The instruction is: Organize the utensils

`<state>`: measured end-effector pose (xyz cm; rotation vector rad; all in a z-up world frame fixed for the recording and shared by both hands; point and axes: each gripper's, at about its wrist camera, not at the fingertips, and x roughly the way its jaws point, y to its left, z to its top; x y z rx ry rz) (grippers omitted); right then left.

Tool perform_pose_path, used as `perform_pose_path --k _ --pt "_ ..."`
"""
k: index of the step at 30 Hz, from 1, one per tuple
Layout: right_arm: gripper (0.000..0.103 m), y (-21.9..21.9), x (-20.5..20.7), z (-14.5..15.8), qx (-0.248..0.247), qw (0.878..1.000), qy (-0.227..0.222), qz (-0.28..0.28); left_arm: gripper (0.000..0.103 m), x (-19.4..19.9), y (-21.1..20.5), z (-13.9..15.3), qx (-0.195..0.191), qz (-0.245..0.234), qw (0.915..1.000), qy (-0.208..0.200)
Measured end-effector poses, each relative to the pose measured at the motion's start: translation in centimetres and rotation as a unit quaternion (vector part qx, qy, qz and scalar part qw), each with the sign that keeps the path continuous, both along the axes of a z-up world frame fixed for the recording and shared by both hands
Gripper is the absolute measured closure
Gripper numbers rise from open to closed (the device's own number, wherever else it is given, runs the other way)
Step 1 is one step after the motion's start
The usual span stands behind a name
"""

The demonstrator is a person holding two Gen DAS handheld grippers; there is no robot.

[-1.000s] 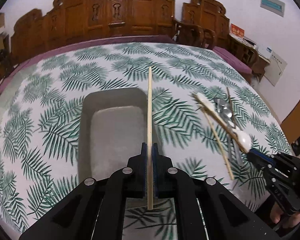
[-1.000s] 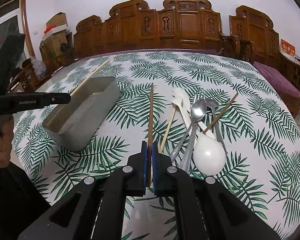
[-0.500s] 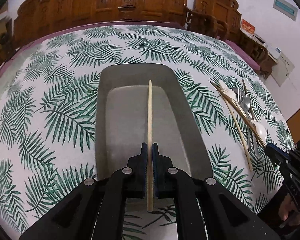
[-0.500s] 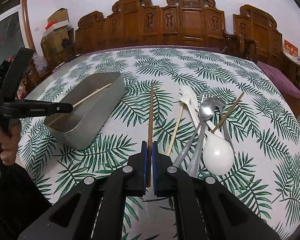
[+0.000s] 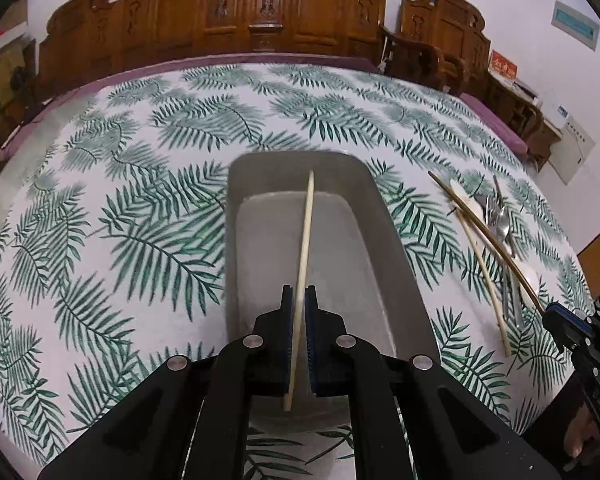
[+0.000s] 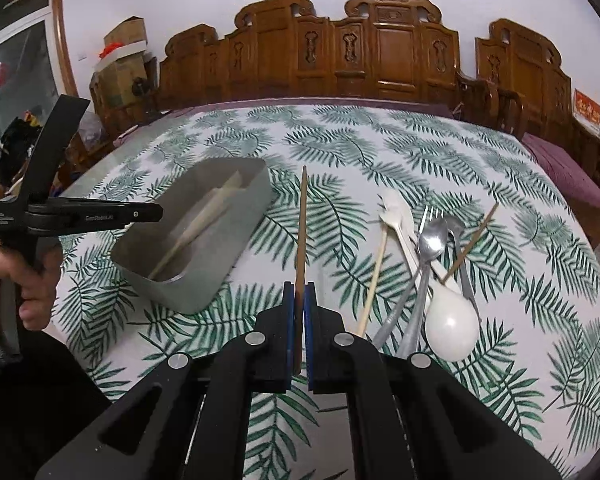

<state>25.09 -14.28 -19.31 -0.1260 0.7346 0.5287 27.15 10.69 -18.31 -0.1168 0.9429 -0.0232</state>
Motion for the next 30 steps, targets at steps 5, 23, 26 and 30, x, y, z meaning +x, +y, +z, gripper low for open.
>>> perform_pose_path --k 5,23,26,30 --pt "0.097 1.5 0.2 1.6 0.001 1.000 -0.010 0.010 0.099 -0.8 1.0 1.5 0.000 0.007 0.9997 -0.023" --pt "0.097 12.2 3.2 0.4 -0.026 0.997 0.041 0.068 0.099 -2.1 4.2 4.2 -0.005 0.021 0.9976 -0.066" --pt "0.097 13.2 3.6 -0.2 -0.031 0.996 0.049 0.071 0.099 -2.1 4.6 4.3 -0.011 0.022 0.9974 -0.067" --pt "0.097 14.1 4.1 -1.0 -0.021 0.994 0.070 0.076 0.099 -2.1 4.6 4.3 -0.010 0.022 0.9974 -0.068"
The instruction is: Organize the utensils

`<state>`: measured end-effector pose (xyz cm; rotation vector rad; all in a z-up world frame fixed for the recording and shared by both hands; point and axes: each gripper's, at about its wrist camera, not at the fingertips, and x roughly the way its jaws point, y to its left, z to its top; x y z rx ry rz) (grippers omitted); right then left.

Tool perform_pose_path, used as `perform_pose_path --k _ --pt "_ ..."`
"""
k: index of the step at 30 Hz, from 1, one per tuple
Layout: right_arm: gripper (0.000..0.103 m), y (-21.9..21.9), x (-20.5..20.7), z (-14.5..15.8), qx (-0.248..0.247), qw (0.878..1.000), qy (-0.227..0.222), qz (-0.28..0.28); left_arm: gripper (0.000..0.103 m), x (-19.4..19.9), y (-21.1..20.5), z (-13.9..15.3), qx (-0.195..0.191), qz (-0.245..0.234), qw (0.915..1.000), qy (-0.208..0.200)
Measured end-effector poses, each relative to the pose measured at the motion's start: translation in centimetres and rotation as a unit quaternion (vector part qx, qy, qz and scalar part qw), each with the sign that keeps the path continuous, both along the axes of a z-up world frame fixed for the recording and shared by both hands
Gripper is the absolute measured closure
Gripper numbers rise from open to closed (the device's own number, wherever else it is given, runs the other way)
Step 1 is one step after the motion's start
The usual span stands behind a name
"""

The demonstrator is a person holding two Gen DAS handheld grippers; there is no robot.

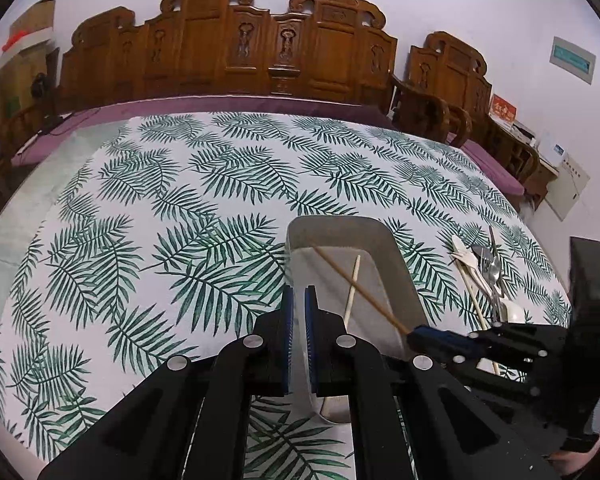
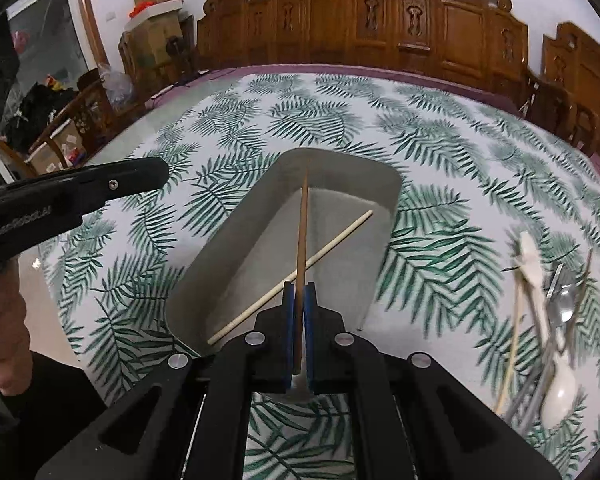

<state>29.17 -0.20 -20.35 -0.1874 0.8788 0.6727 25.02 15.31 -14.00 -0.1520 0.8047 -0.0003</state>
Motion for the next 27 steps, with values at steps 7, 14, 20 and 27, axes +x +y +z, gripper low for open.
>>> perform_pose_path --k 7,14,20,27 --pt "0.095 -0.3 0.3 0.0 0.041 0.999 0.016 0.016 0.098 -0.1 -0.5 0.0 -0.001 -0.007 1.0000 -0.002" --pt "0.095 -5.8 0.2 2.3 0.040 0.999 -0.032 -0.005 0.086 0.0 -2.5 0.1 -0.004 -0.025 0.9997 -0.008" --pt "0.095 -12.4 0.8 3.5 0.014 0.996 -0.072 -0.045 0.064 0.2 -6.2 0.5 -0.001 -0.055 0.9983 -0.018" --pt "0.095 -18.7 3.0 3.4 0.003 0.992 -0.080 -0.100 0.052 0.9 -10.7 0.5 -0.003 -0.090 0.9957 -0.021"
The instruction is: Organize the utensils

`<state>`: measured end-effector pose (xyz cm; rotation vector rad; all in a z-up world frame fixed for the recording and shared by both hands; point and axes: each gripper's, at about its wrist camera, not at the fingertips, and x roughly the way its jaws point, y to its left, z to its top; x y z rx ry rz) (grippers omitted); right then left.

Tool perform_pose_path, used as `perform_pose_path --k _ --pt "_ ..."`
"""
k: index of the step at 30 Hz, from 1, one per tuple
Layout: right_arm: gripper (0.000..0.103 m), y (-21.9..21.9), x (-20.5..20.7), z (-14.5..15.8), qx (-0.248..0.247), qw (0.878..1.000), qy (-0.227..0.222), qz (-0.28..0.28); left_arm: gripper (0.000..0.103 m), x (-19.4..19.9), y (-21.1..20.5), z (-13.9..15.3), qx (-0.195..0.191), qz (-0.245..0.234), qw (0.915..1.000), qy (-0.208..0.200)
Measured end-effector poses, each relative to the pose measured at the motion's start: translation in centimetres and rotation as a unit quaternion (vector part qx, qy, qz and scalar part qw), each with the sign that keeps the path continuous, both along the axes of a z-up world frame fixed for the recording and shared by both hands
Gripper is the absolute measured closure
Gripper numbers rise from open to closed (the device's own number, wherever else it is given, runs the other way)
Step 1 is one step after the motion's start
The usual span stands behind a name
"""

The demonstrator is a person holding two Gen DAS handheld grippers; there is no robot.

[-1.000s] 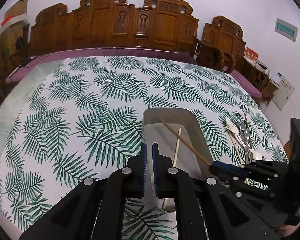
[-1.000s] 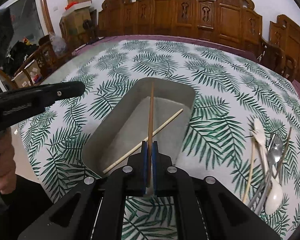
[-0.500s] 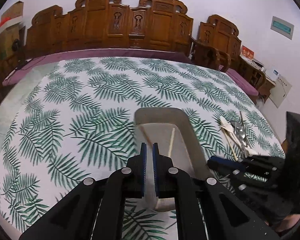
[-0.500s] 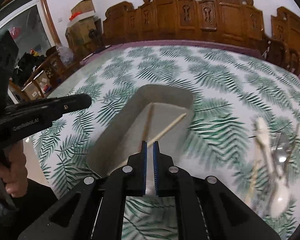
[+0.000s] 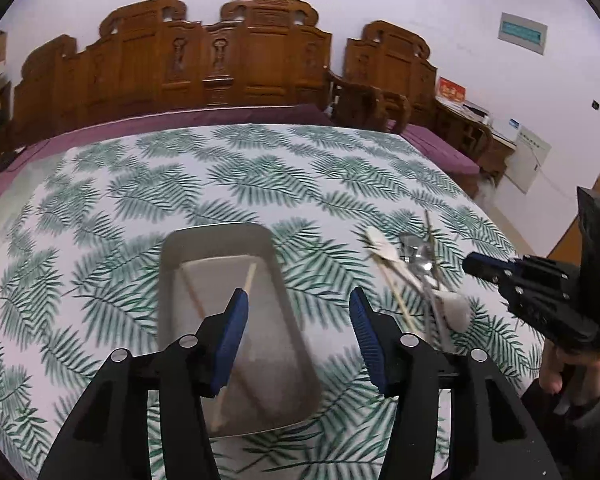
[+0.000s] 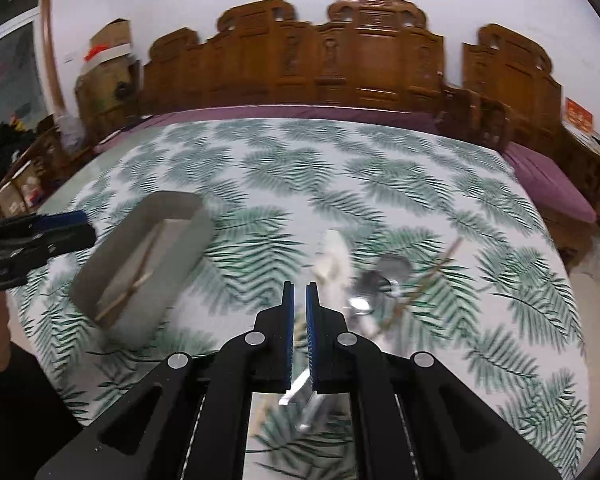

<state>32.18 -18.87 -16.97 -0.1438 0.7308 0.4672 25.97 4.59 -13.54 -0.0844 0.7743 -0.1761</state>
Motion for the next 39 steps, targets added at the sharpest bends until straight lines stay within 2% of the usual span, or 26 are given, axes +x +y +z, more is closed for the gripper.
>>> perform_pose_path --k 2,3,7,13,15,19,30,31,33,35,39 --pt "0.095 -0.9 0.5 -0.5 -0.005 1.000 0.000 -0.009 0.042 0.2 -1.1 -0.2 -0.001 -0.009 1.0000 0.001" --pt "0.095 -1.2 0.8 -0.7 -0.008 1.000 0.001 -0.013 0.041 0.2 -1.5 -0.3 -0.001 -0.012 0.9999 0.000" --pt "0.089 -2.3 1.9 -2.4 -0.017 0.999 0.011 -0.025 0.041 0.4 -3.2 -1.1 0.001 -0.022 0.9997 0.004" --pt "0.088 -3.1 3.8 -4.7 -0.008 0.999 0.039 -0.030 0.041 0.7 -4.8 -2.3 0.011 -0.034 0.9992 0.019" --pt "0.077 -3.1 4.5 -5.4 0.000 0.998 0.051 -0.033 0.041 0.8 -5.1 -2.6 0.010 -0.035 0.9991 0.022" --pt "0.067 -2.8 5.9 -6.6 0.009 0.997 0.069 -0.037 0.041 0.9 -5.6 -2.9 0.014 -0.037 0.9989 0.024" --pt "0.066 -1.6 8.8 -7.8 0.012 0.995 0.094 -0.040 0.041 1.0 -6.3 -3.8 0.027 -0.044 0.9981 0.033" --pt "0.067 -1.5 8.8 -7.9 0.009 0.995 0.094 -0.039 0.041 1.0 -6.3 -3.8 0.028 -0.045 0.9981 0.033" --pt "0.083 -1.3 8.7 -7.9 0.001 0.995 0.091 -0.036 0.041 1.0 -6.5 -3.9 0.030 -0.045 0.9980 0.033" --pt "0.093 -1.2 8.7 -7.9 -0.002 0.996 0.087 -0.034 0.041 1.0 -6.9 -4.1 0.032 -0.047 0.9978 0.034" --pt "0.097 -1.5 8.4 -7.5 0.000 0.996 0.080 -0.031 0.041 1.0 -7.6 -4.5 0.036 -0.052 0.9974 0.035"
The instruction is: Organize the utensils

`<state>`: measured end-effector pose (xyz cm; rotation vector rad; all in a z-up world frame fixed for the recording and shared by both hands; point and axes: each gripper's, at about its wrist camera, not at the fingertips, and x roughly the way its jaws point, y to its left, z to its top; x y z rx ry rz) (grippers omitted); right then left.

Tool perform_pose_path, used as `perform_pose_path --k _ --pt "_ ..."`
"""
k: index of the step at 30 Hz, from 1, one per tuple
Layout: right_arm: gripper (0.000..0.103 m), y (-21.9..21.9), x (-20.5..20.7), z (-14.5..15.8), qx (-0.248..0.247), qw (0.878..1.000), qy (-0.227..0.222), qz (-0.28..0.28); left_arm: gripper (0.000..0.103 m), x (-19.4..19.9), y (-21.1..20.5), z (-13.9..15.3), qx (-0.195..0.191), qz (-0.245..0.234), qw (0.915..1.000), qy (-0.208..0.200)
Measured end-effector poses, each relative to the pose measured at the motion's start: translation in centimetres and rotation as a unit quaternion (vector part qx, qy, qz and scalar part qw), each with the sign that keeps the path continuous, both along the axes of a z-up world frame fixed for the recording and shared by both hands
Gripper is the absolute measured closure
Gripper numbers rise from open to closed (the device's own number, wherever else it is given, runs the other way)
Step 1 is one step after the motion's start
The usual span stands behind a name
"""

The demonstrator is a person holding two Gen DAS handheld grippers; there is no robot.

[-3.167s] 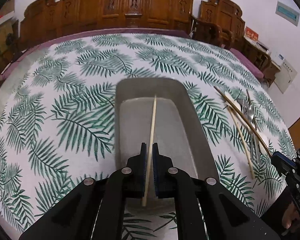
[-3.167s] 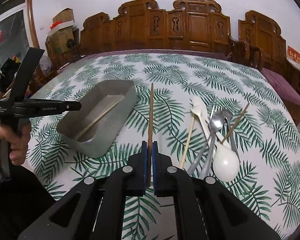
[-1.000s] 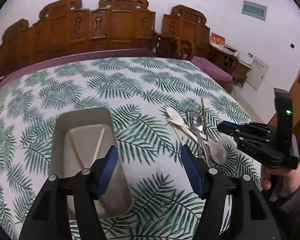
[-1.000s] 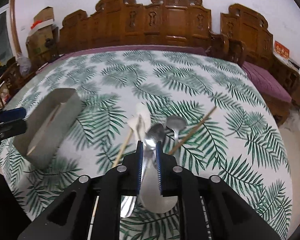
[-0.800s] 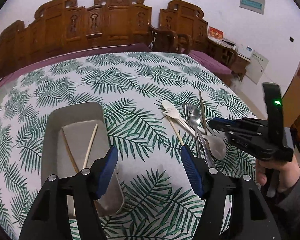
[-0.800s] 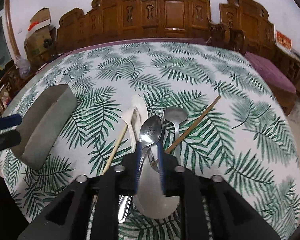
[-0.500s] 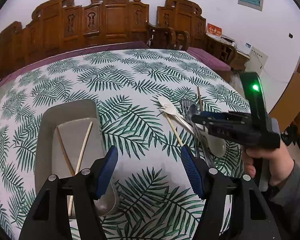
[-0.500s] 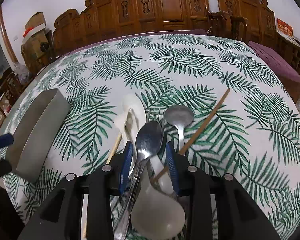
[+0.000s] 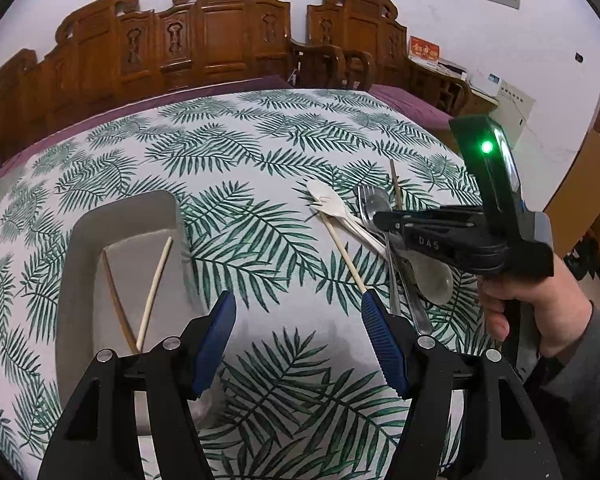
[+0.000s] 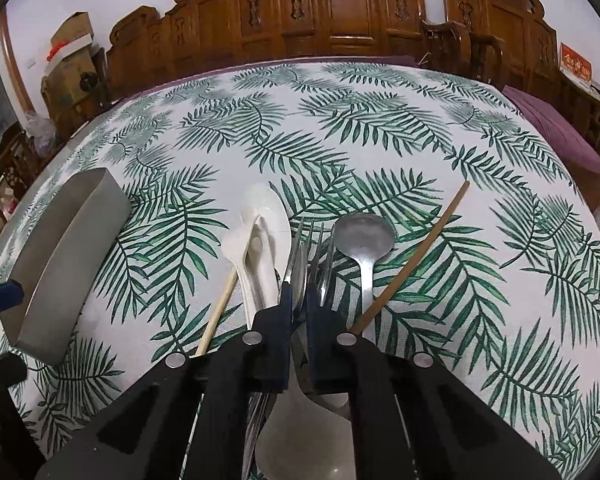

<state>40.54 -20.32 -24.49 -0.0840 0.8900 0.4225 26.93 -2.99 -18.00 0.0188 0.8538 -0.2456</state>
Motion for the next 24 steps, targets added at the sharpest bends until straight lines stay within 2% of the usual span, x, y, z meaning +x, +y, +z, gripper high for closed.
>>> perform_pose_path --k 11,12,14,21,23,24 --pt "0.101 -3.1 -1.6 3.2 0.056 0.998 -0.034 -0.011 0.041 0.3 -2.3 -1.9 0.006 -0.009 0.9998 0.016" --pt "0.101 -3.4 -1.7 3.3 0.060 0.998 -0.034 -0.013 0.043 0.4 -2.5 -2.2 0.005 -0.010 0.9998 0.019" --pt "0.101 -3.9 -1.8 3.4 0.064 0.997 -0.033 -0.020 0.055 0.7 -3.4 -2.8 0.002 -0.016 0.9994 0.031" --pt "0.101 -4.4 -1.8 3.1 0.061 0.997 -0.032 -0.026 0.065 1.5 -5.6 -4.6 0.009 -0.024 0.9987 0.045" --pt "0.101 -4.4 -1.8 3.1 0.062 0.997 -0.032 -0.025 0.075 1.8 -6.0 -5.1 0.007 -0.026 0.9984 0.050" --pt "0.101 -4.3 -1.9 3.1 0.061 0.997 -0.031 -0.024 0.076 2.0 -6.3 -5.5 0.009 -0.027 0.9981 0.056"
